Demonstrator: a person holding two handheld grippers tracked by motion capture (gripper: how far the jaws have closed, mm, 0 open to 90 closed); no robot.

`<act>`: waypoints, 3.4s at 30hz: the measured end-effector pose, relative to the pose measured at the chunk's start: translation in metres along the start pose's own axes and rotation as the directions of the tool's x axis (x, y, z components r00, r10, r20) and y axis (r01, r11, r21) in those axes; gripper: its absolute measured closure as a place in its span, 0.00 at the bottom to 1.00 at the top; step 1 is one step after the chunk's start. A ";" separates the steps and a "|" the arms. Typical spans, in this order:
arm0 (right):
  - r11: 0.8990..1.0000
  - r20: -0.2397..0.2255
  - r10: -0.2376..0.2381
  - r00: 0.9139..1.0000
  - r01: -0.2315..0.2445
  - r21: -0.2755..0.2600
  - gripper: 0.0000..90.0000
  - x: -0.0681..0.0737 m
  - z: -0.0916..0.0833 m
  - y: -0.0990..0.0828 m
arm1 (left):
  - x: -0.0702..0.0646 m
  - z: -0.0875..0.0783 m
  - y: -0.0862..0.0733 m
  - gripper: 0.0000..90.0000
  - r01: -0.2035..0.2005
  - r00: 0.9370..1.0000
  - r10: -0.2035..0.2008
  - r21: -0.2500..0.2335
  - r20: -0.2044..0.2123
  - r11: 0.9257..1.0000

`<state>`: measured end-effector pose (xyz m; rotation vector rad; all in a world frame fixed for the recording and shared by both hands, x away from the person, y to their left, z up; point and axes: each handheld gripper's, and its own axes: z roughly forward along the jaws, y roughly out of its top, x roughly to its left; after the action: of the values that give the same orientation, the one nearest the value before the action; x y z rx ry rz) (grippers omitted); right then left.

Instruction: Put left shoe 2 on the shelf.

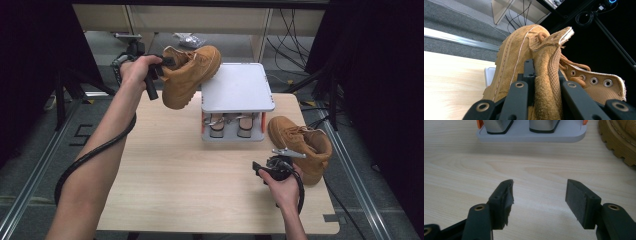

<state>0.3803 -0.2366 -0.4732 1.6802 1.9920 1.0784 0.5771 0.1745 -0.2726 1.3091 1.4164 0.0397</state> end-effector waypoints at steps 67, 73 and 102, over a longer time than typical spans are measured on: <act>1.000 0.003 -0.004 1.000 0.003 0.021 0.44 0.002 0.002 -0.002 | -0.043 0.055 -0.016 0.52 -0.087 0.996 0.087 0.003 0.021 0.996; 1.000 0.005 -0.010 1.000 0.009 0.022 0.43 0.002 0.001 -0.002 | -0.044 0.046 -0.014 0.48 -0.137 0.990 0.137 -0.027 0.030 0.990; 0.999 -0.003 -0.040 0.999 0.040 0.026 0.43 0.005 0.004 -0.003 | 0.049 -0.019 -0.090 0.99 -0.204 0.976 0.200 0.040 0.082 0.978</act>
<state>0.3791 -0.2304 -0.4769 1.6449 2.0407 1.0458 0.5186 0.1863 -0.3579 1.4760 1.2215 0.0897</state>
